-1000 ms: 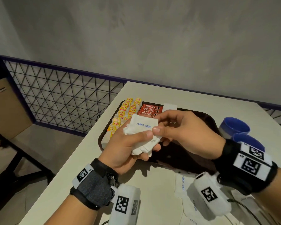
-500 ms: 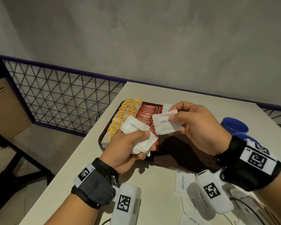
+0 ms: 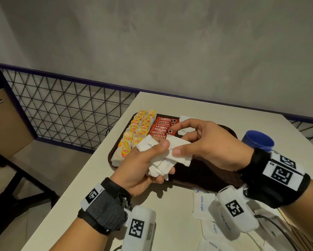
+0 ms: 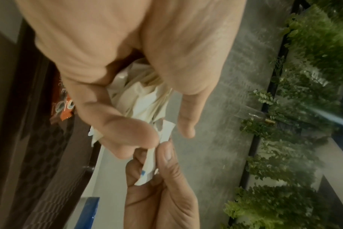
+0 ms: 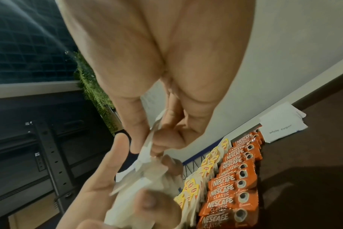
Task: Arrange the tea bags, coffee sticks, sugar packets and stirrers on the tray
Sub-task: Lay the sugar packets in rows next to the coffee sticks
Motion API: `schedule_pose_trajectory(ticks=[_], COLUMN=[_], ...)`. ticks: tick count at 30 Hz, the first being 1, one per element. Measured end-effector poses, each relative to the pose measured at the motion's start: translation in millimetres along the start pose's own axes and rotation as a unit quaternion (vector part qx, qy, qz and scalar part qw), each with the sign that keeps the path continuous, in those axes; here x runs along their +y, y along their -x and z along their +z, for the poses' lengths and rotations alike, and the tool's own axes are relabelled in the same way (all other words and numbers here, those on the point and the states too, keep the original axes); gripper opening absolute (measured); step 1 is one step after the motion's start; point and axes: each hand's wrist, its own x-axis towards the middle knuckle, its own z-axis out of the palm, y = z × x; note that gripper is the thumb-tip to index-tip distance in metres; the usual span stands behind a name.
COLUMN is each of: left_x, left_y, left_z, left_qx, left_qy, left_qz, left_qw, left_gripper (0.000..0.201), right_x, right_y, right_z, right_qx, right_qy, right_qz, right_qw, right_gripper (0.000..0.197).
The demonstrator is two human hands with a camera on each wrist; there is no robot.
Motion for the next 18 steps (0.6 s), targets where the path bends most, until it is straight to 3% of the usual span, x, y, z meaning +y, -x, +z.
schedule_pose_trajectory(ticks=[4,9,14,18], left_x=[-4,-1,-3,-3], left_y=[-1,-2,-4,-5], left_z=[-1,-2,-2,-3], left_qx=[-0.006,0.031,0.046,0.055], left_qy=[-0.026,0.003,0.008,-0.001], left_qz=[0.001,0.014,0.016,0.022], left_qw=[1.0,0.999,0.999,0.998], left_gripper=[0.039,0.046,0.048,0.049], right_x=[-3,1,1,-1], right_y=[1,0,-1,-7], right_z=[-3,-9,-13,-12], right_qx=[0.005,0.003,-0.006,0.019], right_qy=[0.041,-0.04,-0.014,-0.014], right_qz=[-0.019,0.013,0.01,-0.003], right_qw=[0.999,0.999,1.0,1.0], right_gripper=[0.056,0.056,0.052,0.031])
